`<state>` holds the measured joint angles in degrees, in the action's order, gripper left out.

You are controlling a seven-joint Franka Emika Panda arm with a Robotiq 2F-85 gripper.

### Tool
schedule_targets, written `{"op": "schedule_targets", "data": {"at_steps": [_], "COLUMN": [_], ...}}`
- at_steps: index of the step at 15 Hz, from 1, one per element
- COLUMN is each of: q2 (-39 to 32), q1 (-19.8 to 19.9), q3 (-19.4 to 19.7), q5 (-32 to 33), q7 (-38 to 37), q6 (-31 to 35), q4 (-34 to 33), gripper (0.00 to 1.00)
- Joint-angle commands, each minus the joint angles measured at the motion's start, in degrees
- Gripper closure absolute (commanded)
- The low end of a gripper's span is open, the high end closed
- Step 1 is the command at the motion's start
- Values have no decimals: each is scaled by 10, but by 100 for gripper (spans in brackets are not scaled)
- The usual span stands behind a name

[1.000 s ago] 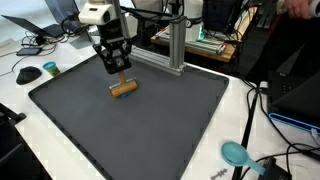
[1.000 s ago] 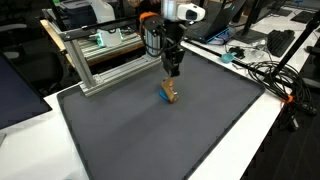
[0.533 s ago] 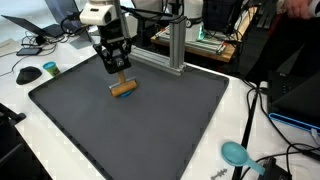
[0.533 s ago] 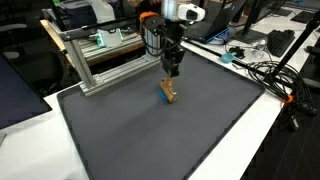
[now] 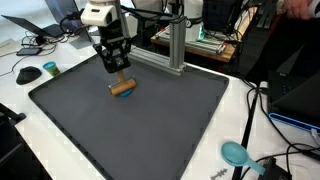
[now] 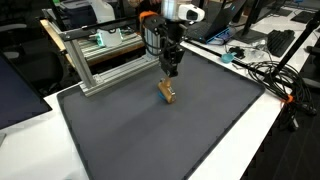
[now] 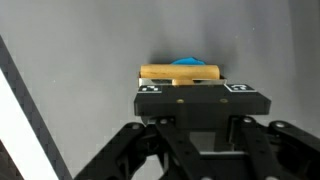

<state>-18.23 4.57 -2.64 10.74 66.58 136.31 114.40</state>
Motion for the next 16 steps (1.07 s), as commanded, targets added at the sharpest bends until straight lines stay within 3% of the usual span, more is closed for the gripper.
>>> {"op": "schedule_targets", "data": {"at_steps": [1,16], "q2": [-27,-30], "q1": [-2,-8], "q3": [13,-31], "q5": [28,-18], "q7": [8,56], "q6": [-21,-10], "q4": [9,4], "gripper": [78,78]}}
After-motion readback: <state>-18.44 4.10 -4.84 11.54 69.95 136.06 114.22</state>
